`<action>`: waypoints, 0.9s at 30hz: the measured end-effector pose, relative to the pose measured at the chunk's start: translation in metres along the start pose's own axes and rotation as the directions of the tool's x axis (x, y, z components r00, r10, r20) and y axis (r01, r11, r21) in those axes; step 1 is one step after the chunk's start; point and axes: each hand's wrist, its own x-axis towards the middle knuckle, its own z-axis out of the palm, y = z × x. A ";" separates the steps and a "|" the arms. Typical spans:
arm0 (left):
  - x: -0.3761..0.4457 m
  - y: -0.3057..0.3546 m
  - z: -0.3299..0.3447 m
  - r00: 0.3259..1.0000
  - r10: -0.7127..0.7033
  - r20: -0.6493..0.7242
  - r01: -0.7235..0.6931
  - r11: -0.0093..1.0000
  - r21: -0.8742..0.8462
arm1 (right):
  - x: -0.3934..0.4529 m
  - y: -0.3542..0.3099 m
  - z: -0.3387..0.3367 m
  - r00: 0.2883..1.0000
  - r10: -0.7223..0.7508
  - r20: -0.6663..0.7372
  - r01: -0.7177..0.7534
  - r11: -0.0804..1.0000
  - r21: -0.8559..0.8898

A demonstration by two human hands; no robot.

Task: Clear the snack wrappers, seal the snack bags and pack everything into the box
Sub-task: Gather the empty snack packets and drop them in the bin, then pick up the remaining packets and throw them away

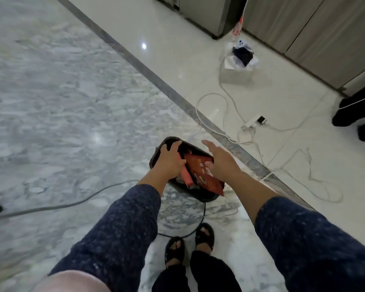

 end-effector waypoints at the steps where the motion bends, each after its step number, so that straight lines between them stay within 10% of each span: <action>1: 0.004 -0.001 0.002 1.000 0.007 0.017 -0.008 0.999 0.049 | 0.006 0.003 0.000 0.998 0.003 0.059 0.000 0.999 -0.048; 7: 0.001 0.030 -0.027 0.993 0.024 0.112 -0.057 0.952 0.299 | 0.006 0.004 -0.042 0.989 0.037 0.146 -0.007 0.980 -0.200; 16: -0.038 0.196 -0.140 0.958 0.277 -0.073 -0.197 0.821 0.535 | -0.047 -0.030 -0.226 0.990 0.008 -0.142 -0.043 0.968 -0.247; 27: -0.122 0.359 -0.208 0.699 0.698 -0.155 -0.446 0.595 0.669 | -0.197 -0.052 -0.370 0.824 0.136 -0.550 -0.333 0.902 -0.276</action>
